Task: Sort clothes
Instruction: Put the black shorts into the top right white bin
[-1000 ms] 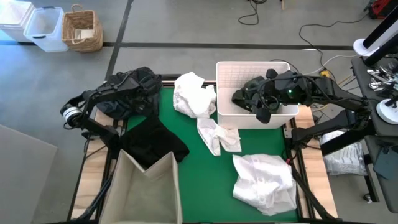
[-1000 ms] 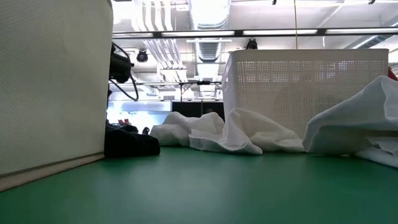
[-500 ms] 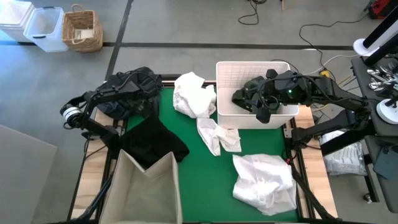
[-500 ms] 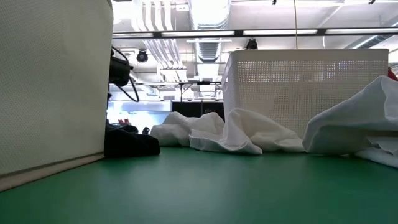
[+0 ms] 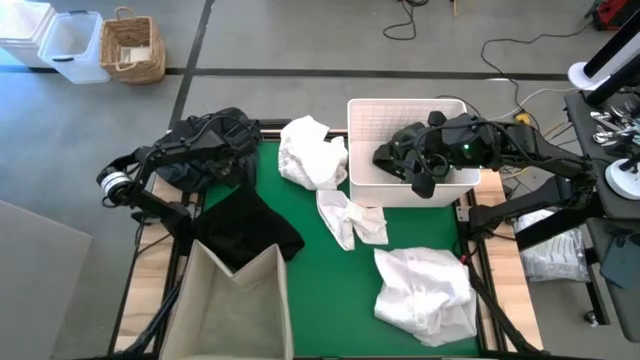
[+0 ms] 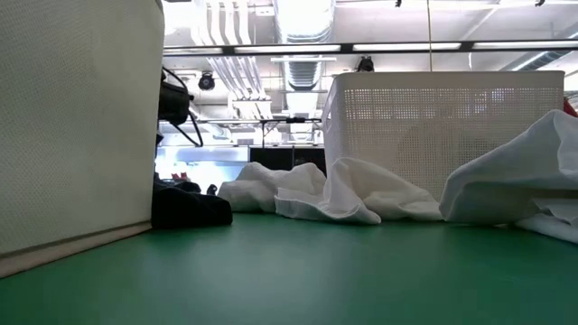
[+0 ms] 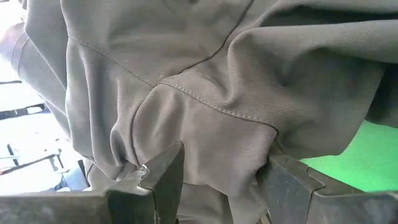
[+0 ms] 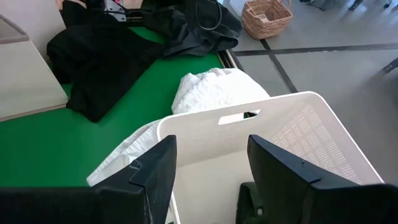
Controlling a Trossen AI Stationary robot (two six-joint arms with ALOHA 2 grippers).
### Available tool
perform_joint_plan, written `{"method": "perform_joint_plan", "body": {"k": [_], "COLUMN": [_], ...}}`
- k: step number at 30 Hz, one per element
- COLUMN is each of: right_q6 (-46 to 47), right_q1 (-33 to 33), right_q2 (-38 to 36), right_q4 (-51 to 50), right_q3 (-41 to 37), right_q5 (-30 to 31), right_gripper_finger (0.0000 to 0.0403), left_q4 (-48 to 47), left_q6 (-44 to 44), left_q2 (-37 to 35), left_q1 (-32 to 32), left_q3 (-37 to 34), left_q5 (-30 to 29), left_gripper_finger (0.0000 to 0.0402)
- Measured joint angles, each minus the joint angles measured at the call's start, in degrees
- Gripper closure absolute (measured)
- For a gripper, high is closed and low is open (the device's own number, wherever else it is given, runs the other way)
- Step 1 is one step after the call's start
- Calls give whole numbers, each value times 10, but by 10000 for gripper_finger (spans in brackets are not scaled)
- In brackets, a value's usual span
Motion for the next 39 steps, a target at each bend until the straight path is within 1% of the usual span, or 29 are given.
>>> {"method": "perform_joint_plan", "body": {"k": [3, 7, 11, 14, 16, 18, 20, 24, 26, 32, 39], "right_q6": [0, 4, 5, 5, 5, 5, 5, 5, 5, 6, 11], "right_q1": [0, 0, 0, 0, 0, 0, 0, 0, 0, 0, 0], "right_q2": [0, 0, 0, 0, 0, 0, 0, 0, 0, 0, 0], "right_q4": [0, 0, 0, 0, 1, 4, 4, 4, 4, 4, 4], "right_q3": [0, 0, 0, 0, 0, 0, 0, 0, 0, 0, 0], "right_q5": [0, 0, 0, 0, 0, 0, 0, 0, 0, 0, 0], "right_gripper_finger": [214, 211, 209, 209, 208, 209, 209, 208, 209, 213, 211], "left_q4": [0, 14, 35, 41, 43, 46, 51, 53, 53, 45, -10], "left_q6": [0, 3, 18, 23, 32, 37, 44, 45, 45, 47, 46], "left_q2": [0, 0, 0, 0, 0, 0, 0, 0, 0, 0, -2], "left_q1": [0, 0, 0, 0, 0, 0, 0, 0, 0, 0, 0], "left_q3": [-4, -21, -42, -45, -45, -44, -44, -44, -44, -42, -1], "left_q5": [3, 25, 12, 4, 3, 2, 1, 0, 0, 0, 1], "left_gripper_finger": [228, 228, 228, 232, 243, 264, 293, 368, 392, 400, 401]}}
